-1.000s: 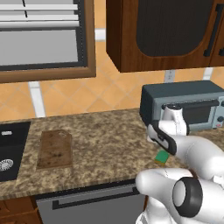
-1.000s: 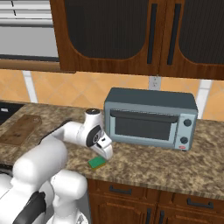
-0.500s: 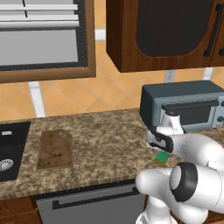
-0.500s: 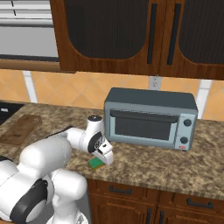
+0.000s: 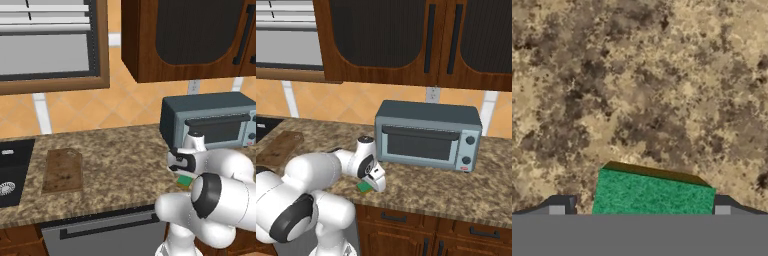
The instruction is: Pick up the sponge from the counter and clean the cutting board by briefly scrubbing or pressing down on the cutting board. Once finished, release the sponge.
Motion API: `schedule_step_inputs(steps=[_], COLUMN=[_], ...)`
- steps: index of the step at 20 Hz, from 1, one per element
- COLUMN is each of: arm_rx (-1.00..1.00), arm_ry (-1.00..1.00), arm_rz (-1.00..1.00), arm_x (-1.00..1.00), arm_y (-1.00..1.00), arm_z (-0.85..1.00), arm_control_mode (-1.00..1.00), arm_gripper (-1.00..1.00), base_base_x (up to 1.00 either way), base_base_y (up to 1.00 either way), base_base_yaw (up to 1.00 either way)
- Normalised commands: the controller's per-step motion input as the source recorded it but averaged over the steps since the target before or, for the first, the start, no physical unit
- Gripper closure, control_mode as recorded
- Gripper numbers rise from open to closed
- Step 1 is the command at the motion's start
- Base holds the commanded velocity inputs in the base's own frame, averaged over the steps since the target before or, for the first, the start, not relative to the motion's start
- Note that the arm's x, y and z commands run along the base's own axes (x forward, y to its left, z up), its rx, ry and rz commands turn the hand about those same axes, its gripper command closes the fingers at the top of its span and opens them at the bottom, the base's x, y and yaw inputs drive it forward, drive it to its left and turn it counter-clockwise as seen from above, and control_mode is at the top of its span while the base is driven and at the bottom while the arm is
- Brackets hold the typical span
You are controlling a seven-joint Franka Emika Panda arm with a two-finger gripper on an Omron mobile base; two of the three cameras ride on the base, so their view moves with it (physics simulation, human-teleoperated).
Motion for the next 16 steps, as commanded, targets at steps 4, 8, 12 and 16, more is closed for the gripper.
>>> schedule_step_inputs(steps=[4,8,12,16], arm_rx=[0.0,0.0,0.0,0.0], arm_ry=[0.0,0.0,0.0,0.0], arm_rz=[-0.03,-0.05,-0.04,-0.02], arm_x=[0.0,0.0,0.0,0.0], arm_y=[0.0,0.03,0.01,0.06], arm_z=[0.0,0.1,-0.01,-0.19], arm_control_mode=[-1.0,-1.0,-1.0,-1.0], arm_gripper=[-1.0,-1.0,-1.0,-1.0], base_base_x=[0.0,0.0,0.0,0.0], base_base_y=[0.0,0.0,0.0,0.0], base_base_yaw=[0.0,0.0,0.0,0.0])
